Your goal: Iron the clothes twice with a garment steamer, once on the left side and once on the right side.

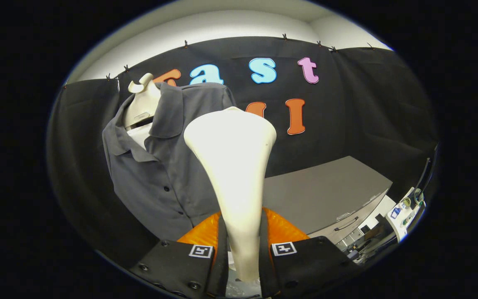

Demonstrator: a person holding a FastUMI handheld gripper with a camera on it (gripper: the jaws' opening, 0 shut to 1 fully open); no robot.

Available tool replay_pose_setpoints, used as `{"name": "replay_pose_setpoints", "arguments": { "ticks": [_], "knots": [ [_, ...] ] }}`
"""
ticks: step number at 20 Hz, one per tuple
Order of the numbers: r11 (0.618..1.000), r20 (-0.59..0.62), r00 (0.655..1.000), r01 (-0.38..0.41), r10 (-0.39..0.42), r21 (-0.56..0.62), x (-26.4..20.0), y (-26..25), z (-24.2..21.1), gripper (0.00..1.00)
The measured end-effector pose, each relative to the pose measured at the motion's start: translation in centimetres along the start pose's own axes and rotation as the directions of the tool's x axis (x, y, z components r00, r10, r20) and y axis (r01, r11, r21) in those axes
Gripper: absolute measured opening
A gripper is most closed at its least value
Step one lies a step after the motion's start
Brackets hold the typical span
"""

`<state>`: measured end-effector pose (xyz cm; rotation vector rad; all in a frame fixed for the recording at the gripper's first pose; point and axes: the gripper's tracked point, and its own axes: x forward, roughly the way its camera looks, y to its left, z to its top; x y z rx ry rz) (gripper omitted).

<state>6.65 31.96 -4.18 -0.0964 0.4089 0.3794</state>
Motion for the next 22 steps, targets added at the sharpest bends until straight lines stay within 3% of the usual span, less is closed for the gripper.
{"name": "replay_pose_setpoints", "arguments": {
  "ticks": [10, 16, 22],
  "knots": [
    [0.997, -0.089, 0.994, 0.051, -0.057, -0.065, 4.8, 5.5, -0.7, 0.38],
    [0.991, -0.122, 0.985, 0.109, -0.119, -0.08, 7.7, 5.0, -0.7, 0.38],
    [0.989, -0.177, 0.975, 0.117, -0.132, -0.094, 8.8, 4.5, -3.6, 0.38]
  ]
}}
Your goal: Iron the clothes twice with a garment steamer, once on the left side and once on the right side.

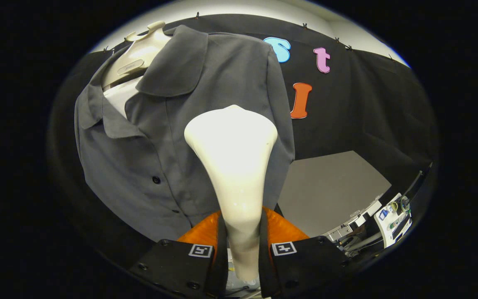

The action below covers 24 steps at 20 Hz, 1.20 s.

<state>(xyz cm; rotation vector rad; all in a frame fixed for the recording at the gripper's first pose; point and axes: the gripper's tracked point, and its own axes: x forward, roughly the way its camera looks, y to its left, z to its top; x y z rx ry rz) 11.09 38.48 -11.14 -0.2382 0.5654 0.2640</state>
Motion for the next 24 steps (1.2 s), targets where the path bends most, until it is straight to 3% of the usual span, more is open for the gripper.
{"name": "replay_pose_setpoints", "arguments": {
  "ticks": [17, 24],
  "knots": [
    [1.0, -0.149, 0.989, -0.012, 0.009, -0.015, 4.5, 1.4, -11.1, 0.38],
    [1.0, -0.238, 0.971, -0.02, 0.02, 0.0, 6.6, 0.5, -17.8, 0.38]
  ]
}}
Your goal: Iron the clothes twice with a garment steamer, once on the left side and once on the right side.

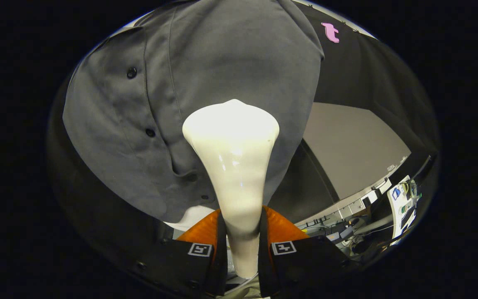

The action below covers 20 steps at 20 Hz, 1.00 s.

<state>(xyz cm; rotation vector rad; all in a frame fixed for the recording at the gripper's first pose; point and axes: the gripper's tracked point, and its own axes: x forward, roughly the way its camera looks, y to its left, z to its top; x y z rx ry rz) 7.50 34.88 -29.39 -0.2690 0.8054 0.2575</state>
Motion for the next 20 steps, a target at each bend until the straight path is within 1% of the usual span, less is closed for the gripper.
{"name": "replay_pose_setpoints", "arguments": {
  "ticks": [15, 20],
  "knots": [
    [1.0, -0.154, 0.988, -0.018, 0.019, 0.006, 5.7, 0.0, -8.8, 0.38],
    [0.999, -0.182, 0.983, -0.014, 0.022, 0.044, 6.2, -0.2, -10.9, 0.38]
  ]
}}
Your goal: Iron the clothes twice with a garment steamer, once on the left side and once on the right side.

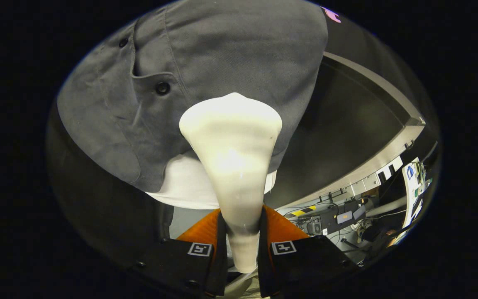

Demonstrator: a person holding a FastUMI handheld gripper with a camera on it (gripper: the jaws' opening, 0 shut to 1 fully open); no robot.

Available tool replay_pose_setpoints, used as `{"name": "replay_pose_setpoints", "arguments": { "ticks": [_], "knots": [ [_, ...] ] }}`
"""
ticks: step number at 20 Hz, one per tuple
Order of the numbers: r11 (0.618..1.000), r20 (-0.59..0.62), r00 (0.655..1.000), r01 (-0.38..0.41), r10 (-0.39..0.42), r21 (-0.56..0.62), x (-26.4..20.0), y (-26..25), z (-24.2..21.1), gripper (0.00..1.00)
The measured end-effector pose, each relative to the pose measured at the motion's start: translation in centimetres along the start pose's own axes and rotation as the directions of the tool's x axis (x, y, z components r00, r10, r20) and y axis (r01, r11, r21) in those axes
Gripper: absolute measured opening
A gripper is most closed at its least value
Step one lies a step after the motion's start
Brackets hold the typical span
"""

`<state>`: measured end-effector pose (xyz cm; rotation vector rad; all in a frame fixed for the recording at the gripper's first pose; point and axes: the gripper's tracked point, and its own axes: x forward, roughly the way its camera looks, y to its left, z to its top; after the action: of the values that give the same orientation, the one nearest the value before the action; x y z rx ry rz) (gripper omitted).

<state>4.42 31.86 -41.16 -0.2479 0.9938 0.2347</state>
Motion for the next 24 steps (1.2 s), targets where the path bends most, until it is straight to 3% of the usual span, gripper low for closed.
{"name": "replay_pose_setpoints", "arguments": {
  "ticks": [7, 24],
  "knots": [
    [1.0, 0.083, 0.996, 0.01, -0.01, 0.002, -5.4, 1.1, 1.5, 0.38],
    [0.993, 0.351, 0.931, -0.065, 0.097, -0.101, -21.5, 12.2, 13.4, 0.38]
  ]
}}
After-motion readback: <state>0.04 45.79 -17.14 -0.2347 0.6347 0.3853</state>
